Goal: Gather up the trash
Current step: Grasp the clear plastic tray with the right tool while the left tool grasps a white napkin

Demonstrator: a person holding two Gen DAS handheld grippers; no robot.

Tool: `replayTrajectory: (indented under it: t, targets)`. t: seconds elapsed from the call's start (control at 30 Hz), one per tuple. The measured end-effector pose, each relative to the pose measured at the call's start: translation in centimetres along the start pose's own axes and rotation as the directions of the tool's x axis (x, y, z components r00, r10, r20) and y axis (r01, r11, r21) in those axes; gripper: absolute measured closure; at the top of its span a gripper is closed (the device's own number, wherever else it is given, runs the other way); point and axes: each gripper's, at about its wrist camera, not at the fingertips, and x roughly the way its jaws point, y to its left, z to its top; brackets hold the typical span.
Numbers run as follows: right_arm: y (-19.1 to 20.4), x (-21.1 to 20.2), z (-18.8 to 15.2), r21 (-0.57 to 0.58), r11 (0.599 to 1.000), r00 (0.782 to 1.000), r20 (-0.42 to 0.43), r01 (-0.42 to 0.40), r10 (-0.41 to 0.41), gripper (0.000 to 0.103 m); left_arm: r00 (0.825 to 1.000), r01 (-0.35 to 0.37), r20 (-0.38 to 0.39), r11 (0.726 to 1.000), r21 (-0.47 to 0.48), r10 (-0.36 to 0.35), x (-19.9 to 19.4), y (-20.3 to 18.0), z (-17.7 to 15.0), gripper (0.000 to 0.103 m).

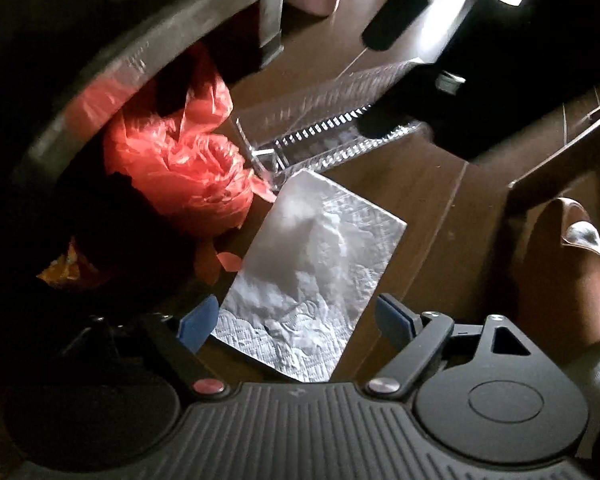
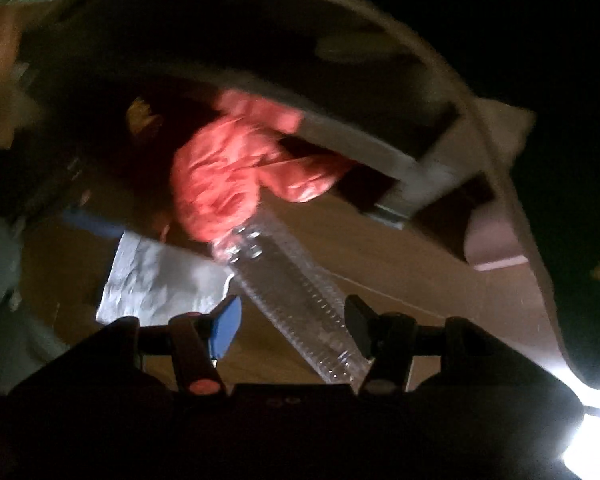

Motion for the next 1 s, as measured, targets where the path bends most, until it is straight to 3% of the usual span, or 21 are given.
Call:
replayTrajectory:
  t: [0.23,0.4,0.47,0.53,0.63,0.73,0.83,1.0]
  targets:
    - [2.2,1.0,-0.8,-0.255,0.965,0.998,-0.004,0.063,-0.066,0.046,0.996,0.027,-0.08,0.999,-0.029,-0.029,2.5,1.0,-0.1,0.037]
    - [2.8,2.5,-0.5,-0.362,0.922,0.99,0.022,0.138,-0.139,0.046,0.998,0.006,-0.056,1.0,0.026,-0.005,2.5,0.6,-0.4,0.04]
    - [2.7,3.3,-0.2,-0.389,0.91,0.989,0.02,0.145,-0.148,0.046,0.998,-0.032,-0.049,0.997,0.067,0.035,2.3,0.0,-0.7,0.056]
    - [2.4,4.1,0.2,-0.393,0.91,0.99,0.001,0.132,-0.143,0.046,0.997,-0.067,-0.039,0.995,0.072,0.07,2.2,0.2,-0.9,0.072]
    - [2.1,5.0,0.5,-0.386,0.918,0.992,-0.051,0.086,-0.115,0.046,0.997,-0.062,-0.032,0.997,0.039,0.063,2.0,1.0,-0.9,0.095]
    - [1.8,5.1,0.6,-0.398,0.915,0.994,-0.055,0.066,-0.096,0.046,0.998,-0.049,-0.036,0.999,0.013,0.049,1.9,1.6,-1.1,0.098]
    - [1.0,6.3,0.6,-0.386,0.921,0.988,-0.111,0.058,-0.109,0.046,0.998,-0.047,-0.05,0.999,-0.015,0.047,1.6,2.1,-1.7,0.099]
    - [-1.4,8.2,0.7,-0.105,0.994,0.977,-0.212,-0.032,0.009,0.049,0.997,-0.036,-0.063,0.997,-0.067,0.032,1.4,3.0,-3.3,0.099]
